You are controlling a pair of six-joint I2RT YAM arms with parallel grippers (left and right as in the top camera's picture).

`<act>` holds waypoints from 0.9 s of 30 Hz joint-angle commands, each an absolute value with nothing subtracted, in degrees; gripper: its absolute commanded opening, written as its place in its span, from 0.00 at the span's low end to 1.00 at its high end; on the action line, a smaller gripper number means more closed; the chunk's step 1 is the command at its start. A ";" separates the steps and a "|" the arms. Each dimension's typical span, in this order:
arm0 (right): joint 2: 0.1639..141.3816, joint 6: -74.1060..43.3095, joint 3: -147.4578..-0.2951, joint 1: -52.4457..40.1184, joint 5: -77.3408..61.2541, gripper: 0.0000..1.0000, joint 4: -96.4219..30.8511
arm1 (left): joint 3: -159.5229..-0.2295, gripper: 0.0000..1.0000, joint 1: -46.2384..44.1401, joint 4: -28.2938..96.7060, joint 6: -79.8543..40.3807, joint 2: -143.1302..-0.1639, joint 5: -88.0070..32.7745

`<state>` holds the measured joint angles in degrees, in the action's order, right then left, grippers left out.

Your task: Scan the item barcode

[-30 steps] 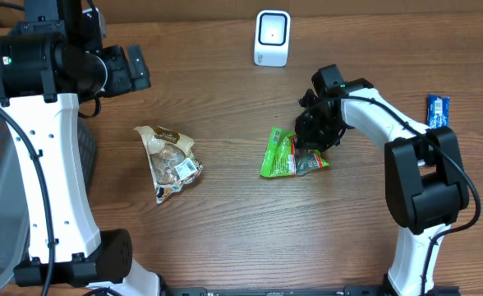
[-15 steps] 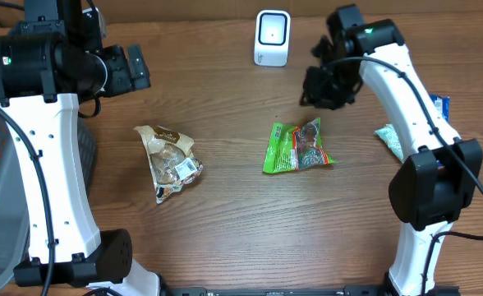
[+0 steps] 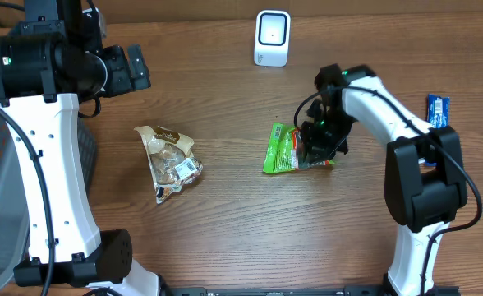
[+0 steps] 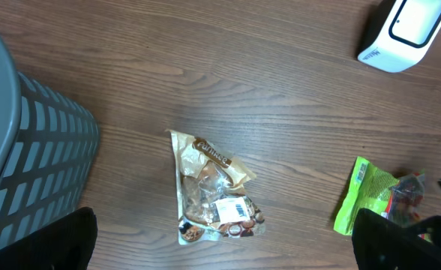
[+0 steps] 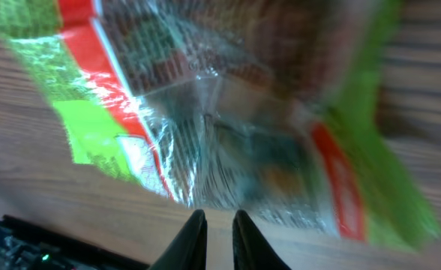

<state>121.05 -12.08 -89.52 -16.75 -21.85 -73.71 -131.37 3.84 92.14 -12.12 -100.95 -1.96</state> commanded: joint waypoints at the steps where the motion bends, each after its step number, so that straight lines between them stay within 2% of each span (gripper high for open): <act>1: 120.99 -13.61 -86.65 -16.78 -17.43 0.13 -70.00 | -131.39 1.00 3.62 92.12 -13.10 -100.01 -2.55; 6: 120.99 -18.06 -85.82 -16.01 4.60 0.11 -66.00 | -131.39 1.00 3.62 92.12 -13.10 -100.01 -2.55; 7: 120.99 -18.00 -85.84 -15.62 12.45 0.12 -63.18 | -131.39 1.00 3.62 92.12 -13.10 -100.01 -2.55; 10: 120.99 -15.07 -85.97 -15.14 18.61 0.19 -58.08 | -131.39 1.00 3.62 92.12 -13.10 -100.01 -2.55; 11: 120.99 -13.28 -86.19 -15.07 18.57 0.26 -56.38 | -131.39 1.00 3.62 92.12 -13.10 -100.01 -2.55; 14: 120.97 -11.55 -88.86 -15.03 17.39 0.64 -53.47 | -131.39 1.00 3.62 92.12 -13.10 -100.01 -2.55; 15: 120.97 -11.70 -90.26 -15.03 16.27 0.74 -53.45 | -131.39 1.00 3.62 92.12 -13.10 -100.01 -2.55; 18: 120.97 -12.45 -96.16 -14.61 6.50 0.84 -56.31 | -131.39 1.00 3.62 92.12 -13.10 -100.01 -2.55; 20: 120.97 -12.40 -100.60 -14.09 -7.18 0.84 -59.29 | -131.39 1.00 3.62 92.12 -13.10 -100.01 -2.55; 21: 120.97 -12.43 -101.86 -13.93 -13.19 0.80 -60.01 | -131.39 1.00 3.62 92.12 -13.10 -100.01 -2.55; 24: 120.97 -12.40 -102.76 -14.13 -28.01 0.59 -59.31 | -131.39 1.00 3.62 92.12 -13.10 -100.01 -2.55; 27: 121.12 -12.40 -101.62 -16.10 -26.59 0.42 -59.75 | -131.39 1.00 3.62 92.12 -13.10 -100.01 -2.55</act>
<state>121.27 -12.40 -102.08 -14.50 -17.28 -59.29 -131.37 3.84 92.14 -12.12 -100.95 -1.98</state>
